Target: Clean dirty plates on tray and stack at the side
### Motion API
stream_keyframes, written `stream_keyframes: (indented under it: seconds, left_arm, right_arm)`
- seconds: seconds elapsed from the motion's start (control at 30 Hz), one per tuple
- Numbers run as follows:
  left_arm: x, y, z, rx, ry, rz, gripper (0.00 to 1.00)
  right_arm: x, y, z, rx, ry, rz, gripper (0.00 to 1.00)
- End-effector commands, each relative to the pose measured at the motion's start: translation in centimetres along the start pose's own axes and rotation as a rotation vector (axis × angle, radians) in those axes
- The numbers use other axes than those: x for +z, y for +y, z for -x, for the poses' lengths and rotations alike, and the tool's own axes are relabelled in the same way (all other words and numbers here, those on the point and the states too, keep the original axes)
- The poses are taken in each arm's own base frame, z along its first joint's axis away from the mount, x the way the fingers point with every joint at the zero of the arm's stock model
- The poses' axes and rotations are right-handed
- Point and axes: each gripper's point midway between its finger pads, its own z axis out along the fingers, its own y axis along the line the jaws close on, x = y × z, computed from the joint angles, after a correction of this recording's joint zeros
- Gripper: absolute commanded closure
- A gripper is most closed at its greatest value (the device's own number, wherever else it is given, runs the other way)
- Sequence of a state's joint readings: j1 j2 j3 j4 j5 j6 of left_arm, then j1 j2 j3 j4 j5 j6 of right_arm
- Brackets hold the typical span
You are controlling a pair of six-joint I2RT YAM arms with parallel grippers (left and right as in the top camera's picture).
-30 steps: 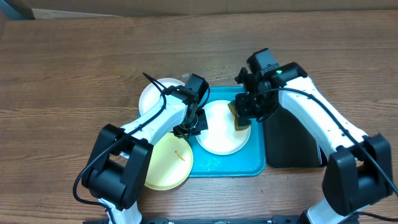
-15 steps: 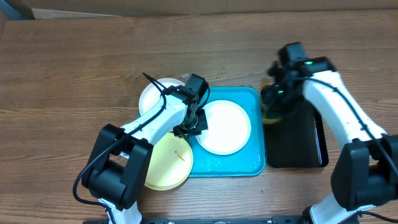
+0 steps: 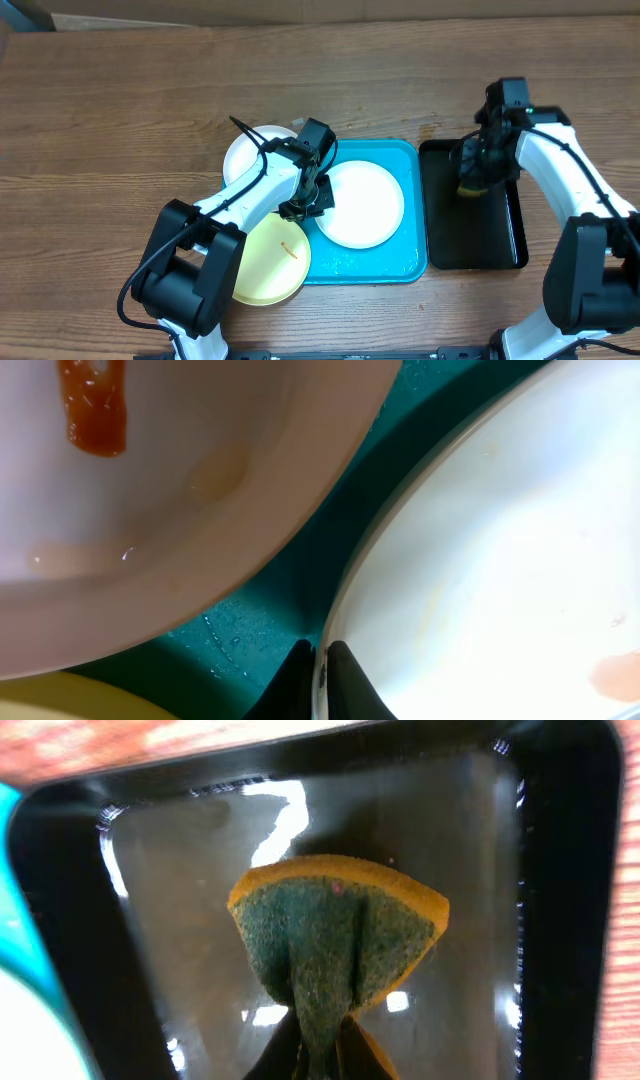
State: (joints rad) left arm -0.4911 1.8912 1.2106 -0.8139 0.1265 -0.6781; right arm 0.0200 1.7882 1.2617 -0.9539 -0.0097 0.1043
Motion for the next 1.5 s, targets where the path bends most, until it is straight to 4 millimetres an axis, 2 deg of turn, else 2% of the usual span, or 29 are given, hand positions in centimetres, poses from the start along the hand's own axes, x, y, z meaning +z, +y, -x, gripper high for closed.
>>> stream_keyframes:
  seconds: [0.0, 0.1, 0.27, 0.3, 0.37, 0.4, 0.5, 0.63, 0.73, 0.87, 0.9, 0.97, 1.03, 1.2, 1.37, 1.47]
  left_arm:
    - [-0.9, -0.7, 0.4, 0.017, -0.029, -0.021, 0.92]
    - [-0.9, -0.8, 0.5, 0.018, -0.032, -0.023, 0.91]
    - [-0.9, -0.8, 0.5, 0.017, -0.032, -0.023, 0.91]
    - [-0.9, -0.8, 0.5, 0.017, -0.033, -0.023, 0.91]
    - [-0.9, -0.8, 0.5, 0.018, -0.032, -0.023, 0.9]
    - [-0.9, -0.8, 0.5, 0.018, -0.033, -0.023, 0.89]
    - [-0.9, -0.8, 0.5, 0.018, -0.033, -0.024, 0.85]
    - [-0.9, -0.8, 0.5, 0.018, -0.035, -0.025, 0.78]
    - [-0.8, -0.8, 0.5, 0.018, -0.033, -0.024, 0.69]
    - [-0.8, -0.9, 0.2, 0.024, -0.028, -0.02, 0.68]
    - [-0.7, -1.0, 0.1, 0.03, -0.028, -0.017, 0.69]
    - [-0.6, -1.0, 0.1, 0.038, -0.039, -0.002, 0.76]
    - [-0.4, -0.9, 0.2, 0.054, -0.06, 0.025, 0.76]
    - [-0.3, -1.6, -0.1, 0.077, -0.071, 0.025, 0.81]
    - [-0.4, -1.3, 0.2, 0.103, -0.095, 0.051, 0.81]
    - [-0.4, -1.3, 0.6, 0.102, -0.111, 0.05, 0.92]
  right_arm:
    - [1.3, -0.7, -0.7, 0.008, -0.01, -0.019, 0.96]
    - [2.3, -0.7, -0.8, 0.008, -0.026, -0.015, 0.96]
    - [2.8, -0.7, -0.8, 0.007, -0.037, -0.011, 0.96]
    - [2.8, -0.7, -0.8, 0.008, -0.037, -0.011, 0.91]
    - [2.7, -0.6, -0.8, 0.008, -0.039, -0.009, 0.53]
    - [2.7, -0.6, -0.7, 0.012, -0.042, -0.004, 0.48]
    - [1.7, -0.3, 0.2, 0.058, -0.053, 0.005, 0.41]
    - [-1.9, -0.8, 2.9, 0.107, -0.094, 0.008, 0.39]
    - [-3.8, -2.1, 4.8, 0.183, -0.144, 0.013, 0.37]
    - [-5.1, -5.0, 6.5, 0.257, -0.196, 0.004, 0.3]
    - [-5.2, -6.1, 6.6, 0.285, -0.204, -0.001, 0.3]
    - [-5.2, -8.0, 6.6, 0.349, -0.206, -0.01, 0.26]
    - [-5.0, -9.8, 5.5, 0.429, -0.174, -0.021, 0.0]
    - [-5.1, -11.3, 5.4, 0.466, -0.178, -0.03, 0.0]
    - [-5.1, -11.3, 5.4, 0.466, -0.178, -0.03, 0.0]
    - [-5.1, -11.3, 5.4, 0.466, -0.178, -0.03, 0.0]
